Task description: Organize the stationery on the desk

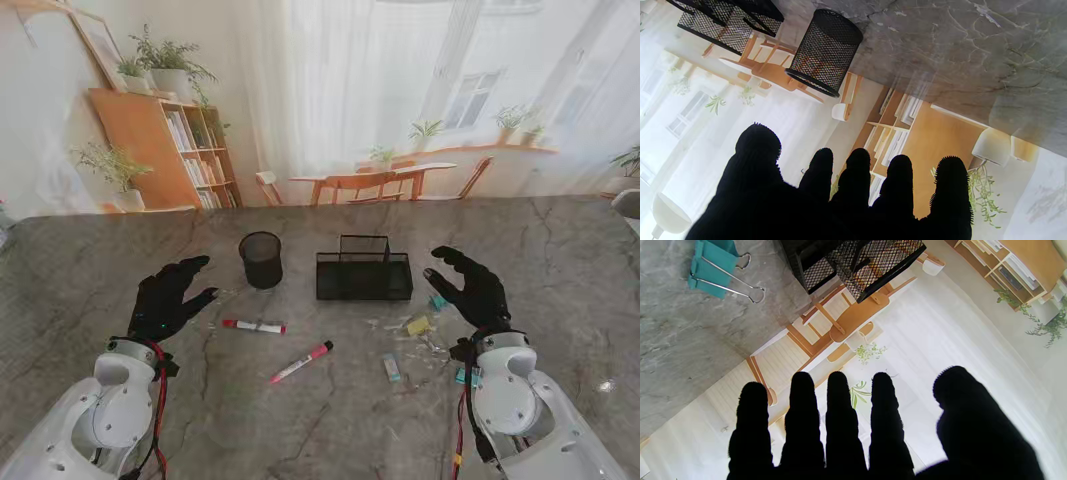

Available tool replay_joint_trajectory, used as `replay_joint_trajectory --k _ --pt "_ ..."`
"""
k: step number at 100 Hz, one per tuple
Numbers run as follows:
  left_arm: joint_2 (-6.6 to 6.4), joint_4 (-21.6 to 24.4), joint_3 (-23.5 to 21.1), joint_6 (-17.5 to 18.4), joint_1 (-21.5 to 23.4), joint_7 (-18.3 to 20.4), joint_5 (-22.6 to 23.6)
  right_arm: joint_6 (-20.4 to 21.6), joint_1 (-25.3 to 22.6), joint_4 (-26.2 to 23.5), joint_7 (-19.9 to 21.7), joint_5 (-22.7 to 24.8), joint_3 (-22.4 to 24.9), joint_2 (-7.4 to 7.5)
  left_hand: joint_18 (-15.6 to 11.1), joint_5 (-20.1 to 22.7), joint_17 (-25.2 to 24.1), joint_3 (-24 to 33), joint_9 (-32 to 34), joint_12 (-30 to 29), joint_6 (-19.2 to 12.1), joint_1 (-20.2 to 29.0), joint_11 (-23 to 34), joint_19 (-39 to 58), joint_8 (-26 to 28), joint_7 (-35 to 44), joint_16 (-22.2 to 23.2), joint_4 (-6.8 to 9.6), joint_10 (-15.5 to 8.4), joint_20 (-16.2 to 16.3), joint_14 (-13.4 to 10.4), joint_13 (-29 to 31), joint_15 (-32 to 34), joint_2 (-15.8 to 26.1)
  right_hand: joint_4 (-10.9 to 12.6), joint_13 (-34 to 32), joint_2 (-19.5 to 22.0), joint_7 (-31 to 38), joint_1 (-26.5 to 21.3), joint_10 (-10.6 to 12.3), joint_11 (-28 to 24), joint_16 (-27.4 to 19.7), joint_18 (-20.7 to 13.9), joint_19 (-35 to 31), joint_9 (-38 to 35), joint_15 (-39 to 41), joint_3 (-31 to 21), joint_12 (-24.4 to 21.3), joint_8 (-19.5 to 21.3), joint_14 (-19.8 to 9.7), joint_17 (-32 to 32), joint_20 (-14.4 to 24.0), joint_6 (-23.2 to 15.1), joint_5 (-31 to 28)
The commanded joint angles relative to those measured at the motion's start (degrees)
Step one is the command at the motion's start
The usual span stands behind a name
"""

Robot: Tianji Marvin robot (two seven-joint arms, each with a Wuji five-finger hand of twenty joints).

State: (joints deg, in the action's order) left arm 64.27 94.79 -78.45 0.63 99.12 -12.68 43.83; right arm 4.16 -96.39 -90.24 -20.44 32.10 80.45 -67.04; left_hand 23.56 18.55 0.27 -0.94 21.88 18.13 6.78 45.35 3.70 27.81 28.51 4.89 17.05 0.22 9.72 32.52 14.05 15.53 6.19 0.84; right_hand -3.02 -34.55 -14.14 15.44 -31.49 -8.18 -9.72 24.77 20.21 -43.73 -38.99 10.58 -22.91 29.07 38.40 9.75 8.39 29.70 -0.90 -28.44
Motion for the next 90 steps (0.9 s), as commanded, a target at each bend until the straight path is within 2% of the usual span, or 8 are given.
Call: replay_joint_trajectory --k 1,42,61,90 --pt "0.05 0.3 0.2 0.1 0.5 0.1 0.0 0.3 0.2 0.3 0.9 -0.3 -0.2 -0.18 1.5 0.9 0.0 -1.2 0.6 -0.2 -0.9 0.1 -0.2 -0.1 -0.3 0.6 0.8 -2.19 -0.3 1.6 -0.3 0.3 0.2 2.4 1.3 1.2 0.5 -0.1 1.1 -0.2 0.5 -0.4 -1.0 0.4 -0.1 -0.6 0.4 -0.4 -1.0 0.1 -0.5 -0.5 0.1 -0.2" --pt "-0.32 0.3 0.2 1.3 0.4 0.7 1.6 0.5 0.0 0.5 -0.6 -0.4 0.0 -0.48 1.3 1.1 -0.2 -1.2 0.7 0.1 -0.7 0.3 -0.1 0.3 -0.1 0.8 1.2 -2.18 -0.2 2.3 -0.2 0.6 0.3 2.1 1.3 1.2 0.6 0.2 1.0 -0.3 0.4 -0.2 -1.0 -0.1 -0.4 -0.4 0.5 -0.1 -0.8 0.0 -0.7 -0.3 0.3 -0.4" --pt "-0.82 1.0 0.2 2.3 0.7 0.8 5.0 0.8 0.1 0.8 -1.0 -0.1 0.1 -0.49 0.5 1.2 -0.2 -1.1 1.3 0.6 -0.2 0.7 0.4 0.6 0.1 0.9 1.7 -2.17 0.1 2.6 -0.1 0.8 0.7 1.8 1.3 1.1 0.7 0.3 1.0 -0.4 0.4 -0.2 -0.8 -0.3 -0.5 -0.4 0.5 0.1 -0.7 0.0 -0.8 -0.2 0.2 -0.4" --pt "-1.65 3.5 1.1 5.7 1.2 0.2 10.8 1.1 0.5 1.2 -0.4 -1.3 -0.4 -0.56 -0.1 1.5 -0.1 -1.1 2.1 2.0 0.4 1.4 1.0 2.6 0.5 1.2 3.1 -2.21 0.4 4.0 -0.2 1.8 1.7 1.6 1.4 1.1 0.8 0.4 1.1 -0.4 0.2 0.0 -0.2 -0.6 -0.7 -0.3 0.6 0.3 -0.6 -0.1 -1.4 0.3 0.1 -0.6"
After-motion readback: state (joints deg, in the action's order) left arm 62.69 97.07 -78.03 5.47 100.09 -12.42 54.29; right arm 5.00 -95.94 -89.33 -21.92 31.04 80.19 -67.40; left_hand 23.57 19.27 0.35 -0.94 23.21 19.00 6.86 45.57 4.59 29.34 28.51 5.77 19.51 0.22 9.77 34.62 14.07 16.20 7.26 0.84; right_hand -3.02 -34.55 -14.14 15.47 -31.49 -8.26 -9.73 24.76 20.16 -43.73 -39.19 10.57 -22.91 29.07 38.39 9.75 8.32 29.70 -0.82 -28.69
